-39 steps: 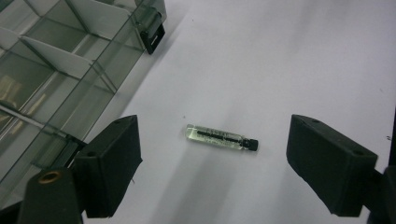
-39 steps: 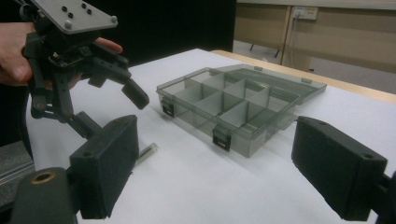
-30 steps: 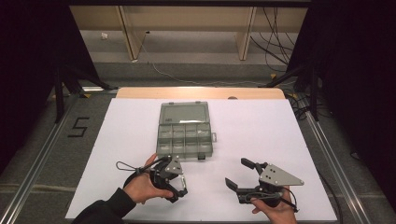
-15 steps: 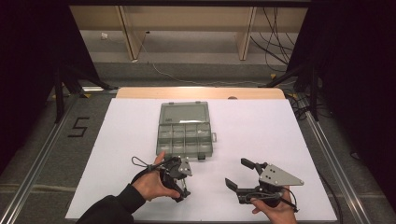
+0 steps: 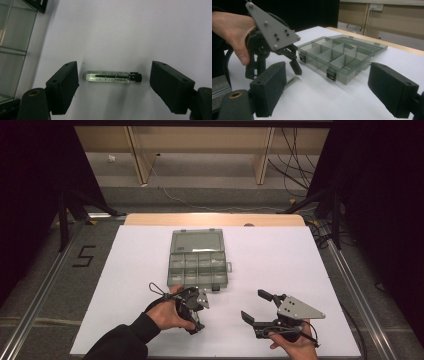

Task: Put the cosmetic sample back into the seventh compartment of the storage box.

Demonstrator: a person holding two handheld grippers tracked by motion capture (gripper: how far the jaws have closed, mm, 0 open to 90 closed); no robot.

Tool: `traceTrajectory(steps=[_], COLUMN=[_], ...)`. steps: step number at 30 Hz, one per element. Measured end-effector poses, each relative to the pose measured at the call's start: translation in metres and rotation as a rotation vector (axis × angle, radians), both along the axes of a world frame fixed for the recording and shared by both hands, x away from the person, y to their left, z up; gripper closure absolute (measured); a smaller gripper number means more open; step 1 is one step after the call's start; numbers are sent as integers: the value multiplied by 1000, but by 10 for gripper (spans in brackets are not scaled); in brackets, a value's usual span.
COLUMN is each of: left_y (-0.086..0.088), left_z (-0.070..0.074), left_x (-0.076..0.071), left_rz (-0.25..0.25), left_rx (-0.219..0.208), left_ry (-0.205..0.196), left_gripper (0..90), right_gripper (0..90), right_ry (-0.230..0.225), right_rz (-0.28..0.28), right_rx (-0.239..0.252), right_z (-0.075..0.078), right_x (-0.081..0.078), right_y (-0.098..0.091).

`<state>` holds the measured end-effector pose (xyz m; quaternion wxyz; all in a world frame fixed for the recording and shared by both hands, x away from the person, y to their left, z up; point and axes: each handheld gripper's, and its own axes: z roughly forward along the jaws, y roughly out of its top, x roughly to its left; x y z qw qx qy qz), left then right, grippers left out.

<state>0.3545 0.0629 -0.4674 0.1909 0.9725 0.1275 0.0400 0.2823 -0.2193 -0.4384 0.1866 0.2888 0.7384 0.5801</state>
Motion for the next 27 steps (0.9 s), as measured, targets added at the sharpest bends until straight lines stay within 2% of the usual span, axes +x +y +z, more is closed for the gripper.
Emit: traceTrajectory(steps=[7, 8, 10, 12, 20, 27], left_y=[-2, -1, -1, -1, -3, 3], left_z=[-2, -1, -1, 1, 2, 11], left_x=[4, 5, 5, 5, 6, 8], left_rz=[12, 4, 2, 14, 18, 35], left_rx=[21, 17, 15, 16, 35, 2], left_ry=[35, 52, 52, 47, 51, 24], left_gripper=[237, 274, 304, 394, 395, 395], right_gripper=[164, 164, 164, 164, 164, 164], right_ry=[4, 4, 5, 5, 8, 1], right_rz=[2, 2, 2, 2, -7, -7], right_rx=[0, -2, 0, -1, -18, -18], right_z=[0, 0, 0, 0, 1, 1], right_x=[0, 0, 0, 0, -1, 0], right_y=[0, 0, 0, 0, -1, -1])
